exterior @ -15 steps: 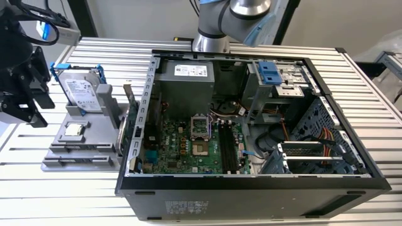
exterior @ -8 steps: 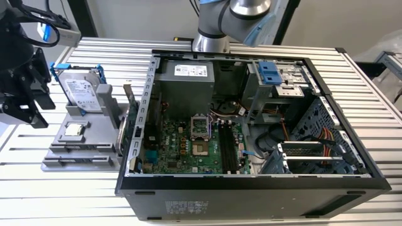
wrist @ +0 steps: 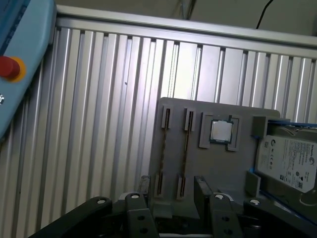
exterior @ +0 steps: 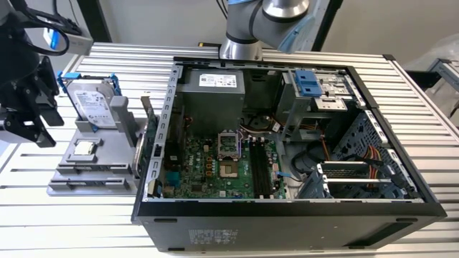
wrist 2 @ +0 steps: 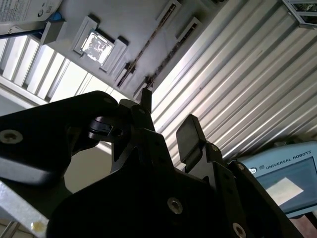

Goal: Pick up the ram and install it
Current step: 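Pick up the ram and move it above insertion slot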

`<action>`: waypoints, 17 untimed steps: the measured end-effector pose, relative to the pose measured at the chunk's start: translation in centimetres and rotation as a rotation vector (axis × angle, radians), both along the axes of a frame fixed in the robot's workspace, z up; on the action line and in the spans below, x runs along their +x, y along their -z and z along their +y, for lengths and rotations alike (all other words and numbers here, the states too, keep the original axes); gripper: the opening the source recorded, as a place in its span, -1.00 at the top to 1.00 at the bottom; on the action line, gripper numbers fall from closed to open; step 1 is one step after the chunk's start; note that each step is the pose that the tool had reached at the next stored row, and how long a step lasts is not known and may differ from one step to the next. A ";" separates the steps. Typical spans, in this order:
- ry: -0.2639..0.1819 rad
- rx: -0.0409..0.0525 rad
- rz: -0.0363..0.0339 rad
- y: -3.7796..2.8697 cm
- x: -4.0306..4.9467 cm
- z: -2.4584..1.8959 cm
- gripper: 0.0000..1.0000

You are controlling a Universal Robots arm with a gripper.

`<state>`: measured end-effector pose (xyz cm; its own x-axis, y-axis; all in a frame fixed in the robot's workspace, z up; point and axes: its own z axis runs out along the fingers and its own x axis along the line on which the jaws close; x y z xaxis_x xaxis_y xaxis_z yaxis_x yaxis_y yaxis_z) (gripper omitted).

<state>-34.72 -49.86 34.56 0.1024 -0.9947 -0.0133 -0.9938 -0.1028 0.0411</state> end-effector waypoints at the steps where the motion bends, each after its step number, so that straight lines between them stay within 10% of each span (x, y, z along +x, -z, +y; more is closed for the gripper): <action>1: 0.000 0.0000 0.0000 0.03 0.00 0.00 -1.00; 17: 0.000 0.0000 0.0000 0.48 0.00 0.00 -1.00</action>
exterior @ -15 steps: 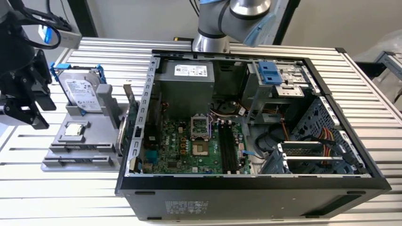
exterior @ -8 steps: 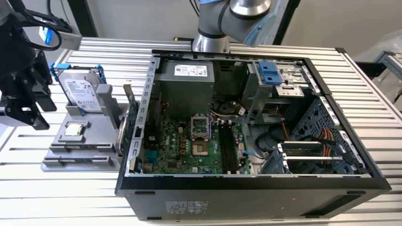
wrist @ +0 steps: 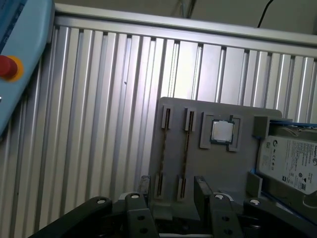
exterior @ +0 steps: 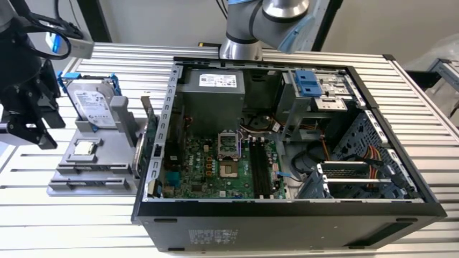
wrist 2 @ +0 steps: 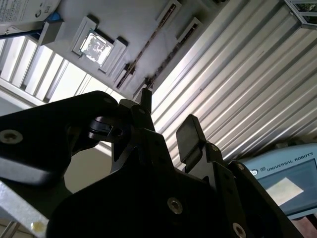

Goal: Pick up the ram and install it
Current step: 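Pick up the ram and move it above insertion slot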

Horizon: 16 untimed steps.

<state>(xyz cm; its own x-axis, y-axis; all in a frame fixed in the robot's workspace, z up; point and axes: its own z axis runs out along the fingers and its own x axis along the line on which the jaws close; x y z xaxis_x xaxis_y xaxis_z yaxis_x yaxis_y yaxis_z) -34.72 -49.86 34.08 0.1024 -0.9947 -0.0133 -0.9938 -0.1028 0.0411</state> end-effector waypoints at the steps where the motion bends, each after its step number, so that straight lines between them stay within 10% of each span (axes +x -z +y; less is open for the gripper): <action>1: 0.000 0.0000 0.0000 0.03 0.00 0.00 -1.00; 16: 0.000 -0.0001 0.0000 0.42 0.00 0.00 -1.00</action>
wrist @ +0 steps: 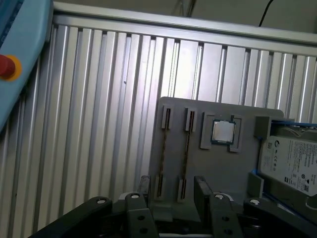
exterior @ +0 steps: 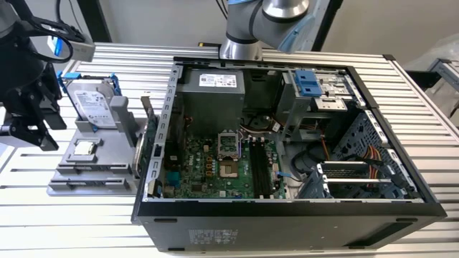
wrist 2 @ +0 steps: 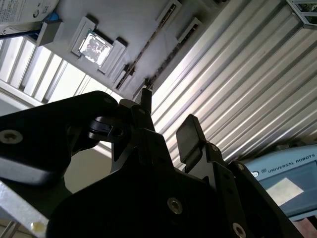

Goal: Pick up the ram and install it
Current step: 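Pick up the ram and move it above insertion slot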

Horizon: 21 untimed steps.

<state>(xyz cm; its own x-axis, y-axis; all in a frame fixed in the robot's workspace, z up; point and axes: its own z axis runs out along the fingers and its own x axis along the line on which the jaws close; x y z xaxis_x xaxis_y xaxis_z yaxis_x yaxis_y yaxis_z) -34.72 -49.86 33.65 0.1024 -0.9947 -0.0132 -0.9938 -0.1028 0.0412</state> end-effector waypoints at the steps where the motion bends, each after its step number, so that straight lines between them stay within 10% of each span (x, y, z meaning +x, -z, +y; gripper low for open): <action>1: 0.000 -0.0001 0.0000 0.03 0.00 0.00 -1.00; 21: 0.000 0.0000 0.0000 0.60 0.00 0.00 -1.00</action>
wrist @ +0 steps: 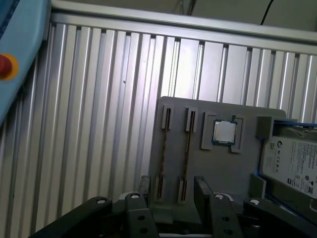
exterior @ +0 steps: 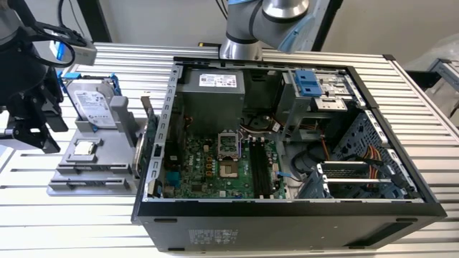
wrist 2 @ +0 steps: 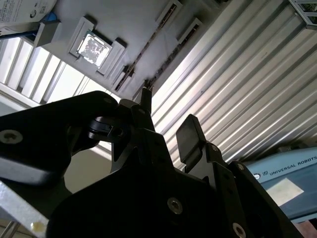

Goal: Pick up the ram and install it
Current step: 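Pick up the ram and move it above insertion slot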

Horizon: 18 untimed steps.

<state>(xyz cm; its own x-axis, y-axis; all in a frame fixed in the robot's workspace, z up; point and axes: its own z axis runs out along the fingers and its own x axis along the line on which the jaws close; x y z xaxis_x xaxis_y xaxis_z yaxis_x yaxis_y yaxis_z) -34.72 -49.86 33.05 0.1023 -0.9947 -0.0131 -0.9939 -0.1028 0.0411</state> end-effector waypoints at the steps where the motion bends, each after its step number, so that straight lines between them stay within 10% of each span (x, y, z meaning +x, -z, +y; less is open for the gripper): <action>1: 0.000 0.0000 0.0000 0.03 0.00 0.00 -1.00; 18: 0.000 -0.0001 0.0000 0.51 0.00 0.00 -1.00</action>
